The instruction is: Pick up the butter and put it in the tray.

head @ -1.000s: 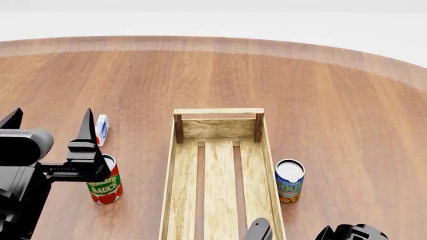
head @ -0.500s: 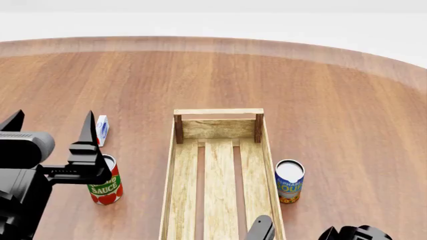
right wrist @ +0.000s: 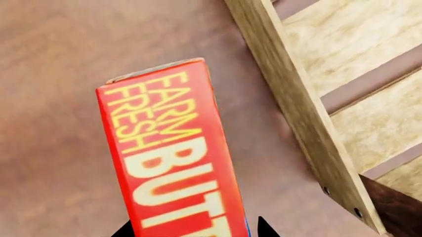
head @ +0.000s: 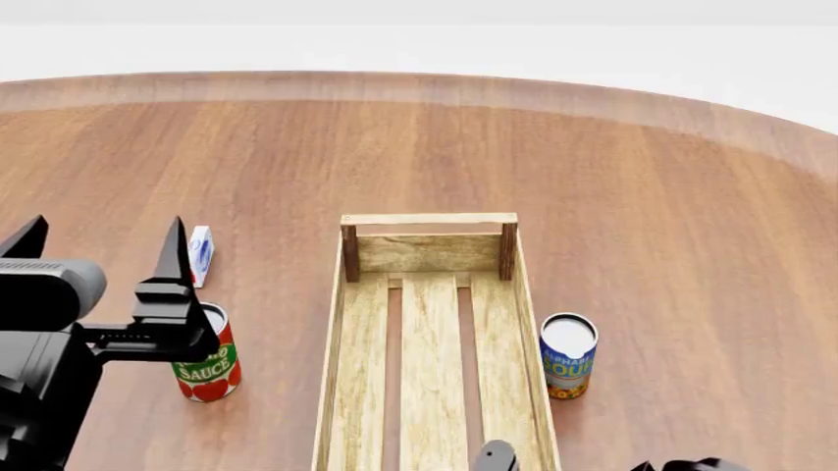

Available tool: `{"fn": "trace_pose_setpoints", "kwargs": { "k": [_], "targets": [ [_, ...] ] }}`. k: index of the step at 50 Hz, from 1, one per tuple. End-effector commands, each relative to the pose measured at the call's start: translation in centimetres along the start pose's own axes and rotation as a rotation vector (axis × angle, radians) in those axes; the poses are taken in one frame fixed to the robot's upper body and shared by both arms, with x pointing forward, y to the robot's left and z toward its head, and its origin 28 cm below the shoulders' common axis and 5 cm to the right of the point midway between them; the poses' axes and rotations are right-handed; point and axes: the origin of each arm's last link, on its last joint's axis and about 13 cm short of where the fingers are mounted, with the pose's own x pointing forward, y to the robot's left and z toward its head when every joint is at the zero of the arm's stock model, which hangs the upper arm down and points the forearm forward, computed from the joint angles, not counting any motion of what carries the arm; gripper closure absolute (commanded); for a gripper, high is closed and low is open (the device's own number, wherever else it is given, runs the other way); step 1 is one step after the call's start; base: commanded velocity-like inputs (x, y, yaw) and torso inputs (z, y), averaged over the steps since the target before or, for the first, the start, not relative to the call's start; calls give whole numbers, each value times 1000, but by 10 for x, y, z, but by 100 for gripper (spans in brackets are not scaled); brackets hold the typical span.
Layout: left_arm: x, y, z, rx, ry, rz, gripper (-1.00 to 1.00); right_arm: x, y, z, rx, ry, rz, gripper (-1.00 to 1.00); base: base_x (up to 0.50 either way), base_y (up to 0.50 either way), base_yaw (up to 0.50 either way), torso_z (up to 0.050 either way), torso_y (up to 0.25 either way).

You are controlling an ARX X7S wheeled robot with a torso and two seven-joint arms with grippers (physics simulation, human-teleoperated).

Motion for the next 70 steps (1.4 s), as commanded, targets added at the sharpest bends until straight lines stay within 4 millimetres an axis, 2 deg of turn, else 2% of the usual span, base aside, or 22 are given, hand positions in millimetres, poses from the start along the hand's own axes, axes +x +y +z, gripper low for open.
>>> {"fn": "trace_pose_setpoints", "kwargs": {
  "k": [1,14,28,35,43,54,63,70],
  "targets": [
    [1,1,1,-4,-1,4,-100,-3,12,7,-9,-25,108,100,0,0,0,0,0],
    [2,3,2,-10,-2,10,-100,-16,22,9,-2,8,100,100,0,0,0,0,0],
    [3,4,0,-13,1,17,-100,-44,31,11,17,31,42,100,0,0,0,0,0],
    [4,5,1,-15,0,22,-100,-59,35,13,33,-12,18,100,0,0,0,0,0],
    [6,6,1,-17,2,30,-100,-83,41,18,92,-137,-8,100,0,0,0,0,0],
    [8,7,0,-16,7,36,-100,-115,46,25,150,-218,-22,100,0,0,0,0,0],
    [8,7,3,-21,2,39,-100,-125,41,29,237,-277,-55,100,0,0,0,0,1],
    [8,8,2,-22,4,43,-100,-129,32,30,309,-333,-142,100,0,0,0,0,0]
  ]
}}
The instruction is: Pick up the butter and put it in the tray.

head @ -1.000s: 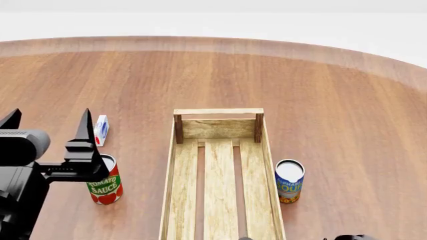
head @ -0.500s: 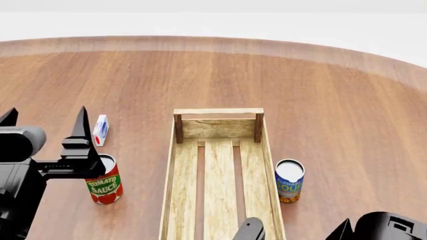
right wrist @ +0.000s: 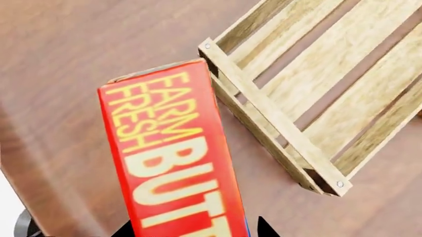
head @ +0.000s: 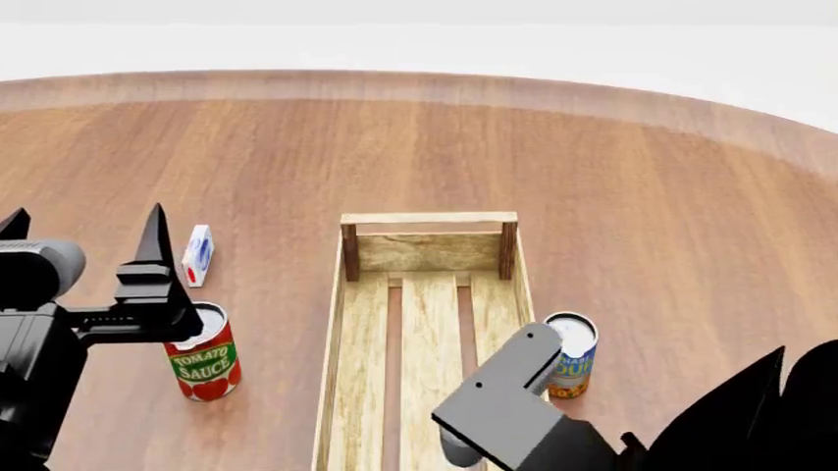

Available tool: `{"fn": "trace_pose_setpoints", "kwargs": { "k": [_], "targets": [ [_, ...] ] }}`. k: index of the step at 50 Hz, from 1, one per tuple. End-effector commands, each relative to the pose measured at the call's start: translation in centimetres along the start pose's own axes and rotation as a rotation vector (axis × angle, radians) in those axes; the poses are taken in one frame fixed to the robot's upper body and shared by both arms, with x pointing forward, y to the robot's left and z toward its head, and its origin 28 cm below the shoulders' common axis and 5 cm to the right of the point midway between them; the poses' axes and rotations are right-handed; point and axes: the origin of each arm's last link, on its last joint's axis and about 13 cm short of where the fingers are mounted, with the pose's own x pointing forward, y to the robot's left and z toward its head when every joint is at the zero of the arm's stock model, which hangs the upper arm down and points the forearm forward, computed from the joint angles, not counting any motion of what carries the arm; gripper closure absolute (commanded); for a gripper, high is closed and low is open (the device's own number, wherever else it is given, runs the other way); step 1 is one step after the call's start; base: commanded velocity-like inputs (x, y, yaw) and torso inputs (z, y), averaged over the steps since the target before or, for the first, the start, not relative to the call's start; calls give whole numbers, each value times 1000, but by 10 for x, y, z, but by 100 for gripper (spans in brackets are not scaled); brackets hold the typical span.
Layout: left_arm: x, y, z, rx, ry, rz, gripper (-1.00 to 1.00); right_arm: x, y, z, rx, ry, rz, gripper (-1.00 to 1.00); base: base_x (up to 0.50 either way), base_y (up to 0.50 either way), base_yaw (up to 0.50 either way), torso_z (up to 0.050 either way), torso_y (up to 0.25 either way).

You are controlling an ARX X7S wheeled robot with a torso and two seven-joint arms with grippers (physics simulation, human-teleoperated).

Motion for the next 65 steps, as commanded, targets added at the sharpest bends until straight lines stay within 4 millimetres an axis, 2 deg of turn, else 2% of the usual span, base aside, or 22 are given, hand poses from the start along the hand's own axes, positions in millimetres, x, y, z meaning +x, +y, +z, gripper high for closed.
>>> {"fn": "trace_pose_setpoints", "kwargs": {
  "k": [1,5,12,18,19,21,32,42,58,65],
  "targets": [
    [0,1,0,-3,0,5,-100,-16,-7,12,74,-116,-91,100,0,0,0,0,0],
    [0,1,1,-7,-1,7,-100,-19,-9,14,84,-141,-112,100,0,0,0,0,2],
    [0,1,1,-10,-2,6,-100,-18,-28,22,184,-267,-271,100,0,0,0,0,0],
    [0,1,2,-9,-3,5,-100,-17,-32,25,197,-292,-271,100,0,0,0,0,2],
    [0,0,2,-9,-4,4,-100,-13,-40,31,234,-333,-294,100,0,0,0,0,0],
    [0,0,1,-8,-3,3,-100,-10,-43,36,248,-358,-298,100,0,0,1,0,0],
    [0,0,1,-10,-3,2,-100,-4,-55,57,254,-437,-306,100,0,0,0,0,1],
    [-1,-2,2,-12,-5,-2,-100,7,-73,76,291,-497,-388,100,0,0,0,0,1],
    [-2,-2,1,-16,-1,-5,-100,61,-124,122,410,-584,-490,100,0,0,0,1,1],
    [-3,-5,2,-15,-1,-15,-100,83,-117,126,472,-620,-531,100,0,0,0,0,1]
  ]
}}
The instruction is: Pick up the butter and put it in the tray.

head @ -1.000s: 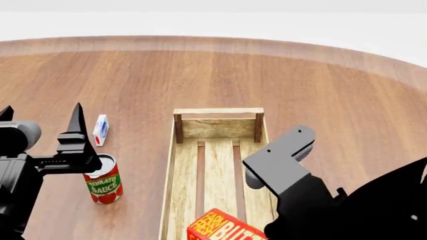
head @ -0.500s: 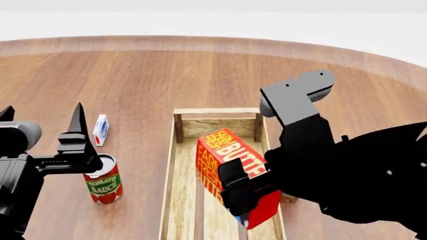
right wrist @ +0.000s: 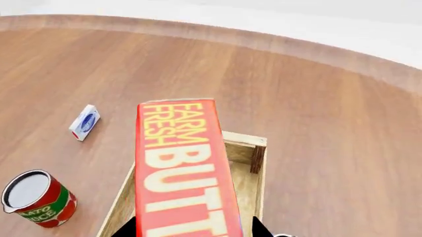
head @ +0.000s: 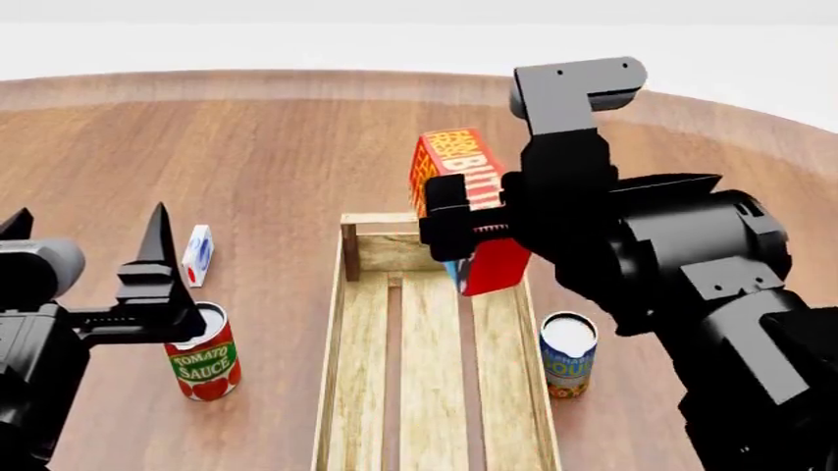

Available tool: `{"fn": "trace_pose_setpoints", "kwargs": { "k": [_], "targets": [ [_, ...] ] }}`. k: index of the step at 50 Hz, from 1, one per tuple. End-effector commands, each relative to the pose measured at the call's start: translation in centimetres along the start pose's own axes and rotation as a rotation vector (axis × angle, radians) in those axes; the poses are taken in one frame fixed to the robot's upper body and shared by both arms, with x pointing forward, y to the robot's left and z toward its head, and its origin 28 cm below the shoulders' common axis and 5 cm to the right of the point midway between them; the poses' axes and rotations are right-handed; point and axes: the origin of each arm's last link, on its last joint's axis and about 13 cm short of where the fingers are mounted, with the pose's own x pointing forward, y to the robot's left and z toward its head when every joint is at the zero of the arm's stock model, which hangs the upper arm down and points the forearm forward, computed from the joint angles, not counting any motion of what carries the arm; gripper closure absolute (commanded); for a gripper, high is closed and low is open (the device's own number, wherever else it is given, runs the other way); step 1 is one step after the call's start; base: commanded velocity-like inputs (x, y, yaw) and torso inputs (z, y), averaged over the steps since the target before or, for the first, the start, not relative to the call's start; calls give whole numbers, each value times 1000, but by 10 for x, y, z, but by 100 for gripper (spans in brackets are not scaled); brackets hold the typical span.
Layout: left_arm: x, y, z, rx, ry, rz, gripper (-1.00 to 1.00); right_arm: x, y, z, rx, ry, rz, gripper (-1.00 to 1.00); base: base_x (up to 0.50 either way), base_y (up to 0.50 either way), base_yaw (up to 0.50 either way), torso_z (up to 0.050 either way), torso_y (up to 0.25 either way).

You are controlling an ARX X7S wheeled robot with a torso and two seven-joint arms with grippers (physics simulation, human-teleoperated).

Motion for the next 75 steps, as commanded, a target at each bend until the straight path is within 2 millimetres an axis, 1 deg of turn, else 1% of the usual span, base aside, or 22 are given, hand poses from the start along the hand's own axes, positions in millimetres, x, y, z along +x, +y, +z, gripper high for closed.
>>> {"fn": "trace_pose_setpoints", "kwargs": {
  "k": [1,4,6,9,16,22,32,38,42,55,62,75],
  "targets": [
    [-1,-2,0,-1,2,-9,-100,25,14,-1,23,-73,-65,100,0,0,0,0,0],
    [-2,-2,0,-3,1,-10,-100,30,21,-10,35,-64,-63,100,0,0,0,0,0],
    [-2,-2,1,-3,0,-10,-100,31,22,-11,38,-60,-63,100,0,0,0,0,0],
    [-1,-1,2,-6,-2,-7,-100,35,26,-18,48,-47,-59,100,0,0,0,0,3],
    [-2,-2,-3,-6,7,-12,-100,39,29,-31,49,-10,-59,100,0,0,0,0,0],
    [-2,-1,-4,-8,12,-9,-100,40,34,-37,54,20,-50,100,0,0,0,0,2],
    [-3,0,-6,-6,17,-8,-100,45,36,-56,74,76,-19,100,0,0,0,0,1],
    [-2,0,-7,-5,19,-6,-100,45,36,-62,85,90,-6,100,0,0,0,2,0],
    [-2,1,-8,-5,22,-3,-100,47,37,-70,98,113,10,100,0,0,0,0,2],
    [-1,3,-12,-5,27,4,-100,48,36,-83,109,155,-1,100,0,0,0,0,1],
    [-1,4,-13,-4,30,2,-100,49,36,-94,113,191,-5,100,0,0,0,1,1],
    [-2,3,-13,-8,31,3,-100,48,36,-100,120,222,9,100,0,0,0,0,1]
  ]
}}
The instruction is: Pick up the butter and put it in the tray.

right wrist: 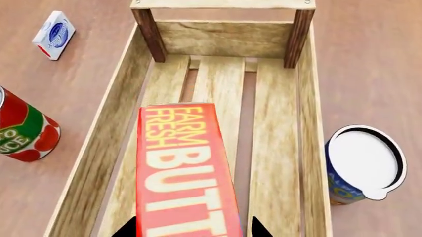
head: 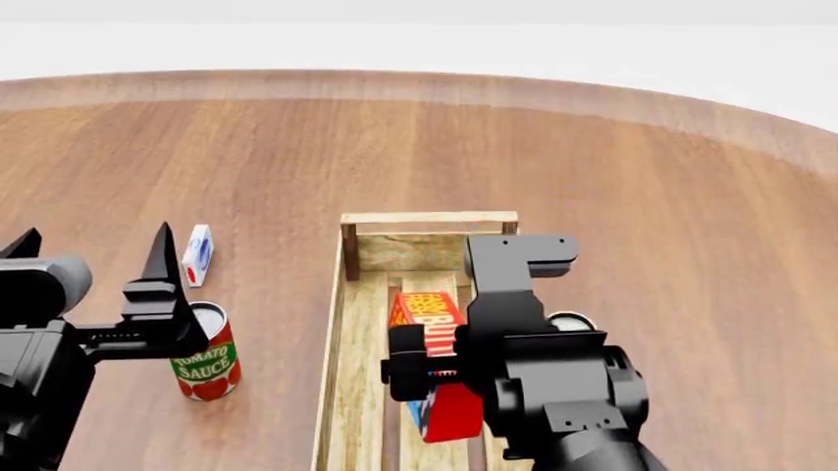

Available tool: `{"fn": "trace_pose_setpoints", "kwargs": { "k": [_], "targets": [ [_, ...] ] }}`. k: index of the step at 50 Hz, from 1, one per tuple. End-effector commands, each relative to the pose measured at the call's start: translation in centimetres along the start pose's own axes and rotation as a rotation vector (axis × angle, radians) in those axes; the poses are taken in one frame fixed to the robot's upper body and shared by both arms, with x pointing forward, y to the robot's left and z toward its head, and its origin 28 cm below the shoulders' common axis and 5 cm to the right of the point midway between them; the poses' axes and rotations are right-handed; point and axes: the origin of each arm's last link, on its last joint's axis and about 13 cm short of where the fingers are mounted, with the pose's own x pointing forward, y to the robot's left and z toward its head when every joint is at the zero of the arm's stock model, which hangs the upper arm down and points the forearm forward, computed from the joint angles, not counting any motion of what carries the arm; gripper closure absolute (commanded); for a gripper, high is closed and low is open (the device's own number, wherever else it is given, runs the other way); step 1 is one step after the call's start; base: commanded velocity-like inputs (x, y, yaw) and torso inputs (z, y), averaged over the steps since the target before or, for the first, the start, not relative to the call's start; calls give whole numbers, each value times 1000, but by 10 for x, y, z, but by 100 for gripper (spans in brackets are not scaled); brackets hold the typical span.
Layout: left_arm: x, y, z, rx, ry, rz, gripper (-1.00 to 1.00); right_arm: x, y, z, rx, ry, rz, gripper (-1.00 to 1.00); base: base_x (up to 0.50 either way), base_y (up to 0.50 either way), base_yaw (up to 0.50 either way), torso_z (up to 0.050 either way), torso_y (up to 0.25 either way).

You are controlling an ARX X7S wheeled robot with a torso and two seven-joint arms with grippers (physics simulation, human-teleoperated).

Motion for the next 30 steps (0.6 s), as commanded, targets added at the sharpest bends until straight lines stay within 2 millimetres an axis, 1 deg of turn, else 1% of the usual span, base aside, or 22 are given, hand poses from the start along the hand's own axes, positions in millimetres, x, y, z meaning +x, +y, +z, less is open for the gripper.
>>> {"fn": "trace_pose_setpoints", "kwargs": {
  "k": [1,23,24,30],
  "targets": [
    [0,0,-1,-1,2,1,-100,-1,1,2,10,4,26,100,0,0,0,0,0],
    [0,1,0,-3,2,2,-100,-1,1,-1,19,23,45,100,0,0,0,0,1],
    [0,1,0,-3,1,2,-100,-1,1,-1,22,25,51,-100,0,0,0,0,0],
    [0,1,0,-4,3,1,-100,-1,1,1,19,20,49,-100,0,0,0,0,0]
  ]
}}
